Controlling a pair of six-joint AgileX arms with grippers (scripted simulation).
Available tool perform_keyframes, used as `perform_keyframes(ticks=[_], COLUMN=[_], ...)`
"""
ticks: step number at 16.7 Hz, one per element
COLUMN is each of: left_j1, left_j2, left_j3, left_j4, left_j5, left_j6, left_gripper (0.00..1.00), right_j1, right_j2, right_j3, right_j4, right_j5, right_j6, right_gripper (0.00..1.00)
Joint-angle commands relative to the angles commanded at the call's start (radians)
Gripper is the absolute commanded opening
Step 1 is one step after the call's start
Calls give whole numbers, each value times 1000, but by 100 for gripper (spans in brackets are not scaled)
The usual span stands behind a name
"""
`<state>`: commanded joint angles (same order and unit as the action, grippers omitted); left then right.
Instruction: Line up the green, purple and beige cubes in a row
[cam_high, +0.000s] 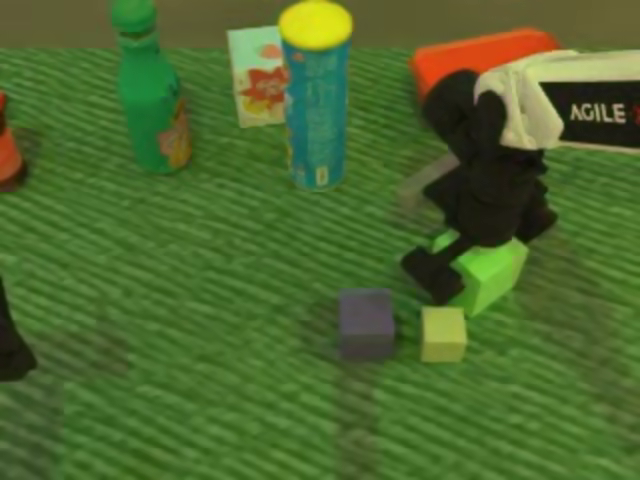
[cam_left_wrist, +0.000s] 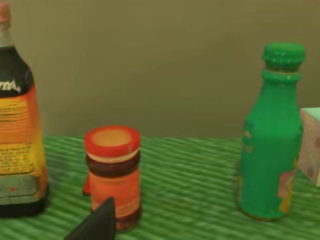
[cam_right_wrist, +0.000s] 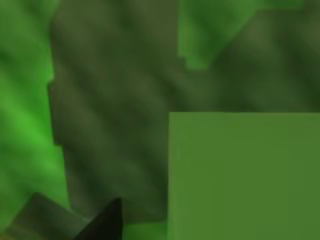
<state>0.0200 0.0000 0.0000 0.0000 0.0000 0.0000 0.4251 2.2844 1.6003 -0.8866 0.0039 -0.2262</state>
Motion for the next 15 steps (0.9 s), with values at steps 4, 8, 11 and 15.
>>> perform_keyframes(ticks=[4,8,11,15], left_j1=[0,0,0,0], left_j2=[0,0,0,0], left_j3=[0,0,0,0], left_j4=[0,0,0,0], left_j5=[0,0,0,0], left_j6=[0,0,0,0], left_gripper=[100,100,100,100], right_j1=[0,0,0,0], right_j2=[0,0,0,0], right_j3=[0,0,0,0], right_j4=[0,0,0,0], right_j5=[0,0,0,0], right_j6=[0,0,0,0], right_gripper=[47,17,0,0])
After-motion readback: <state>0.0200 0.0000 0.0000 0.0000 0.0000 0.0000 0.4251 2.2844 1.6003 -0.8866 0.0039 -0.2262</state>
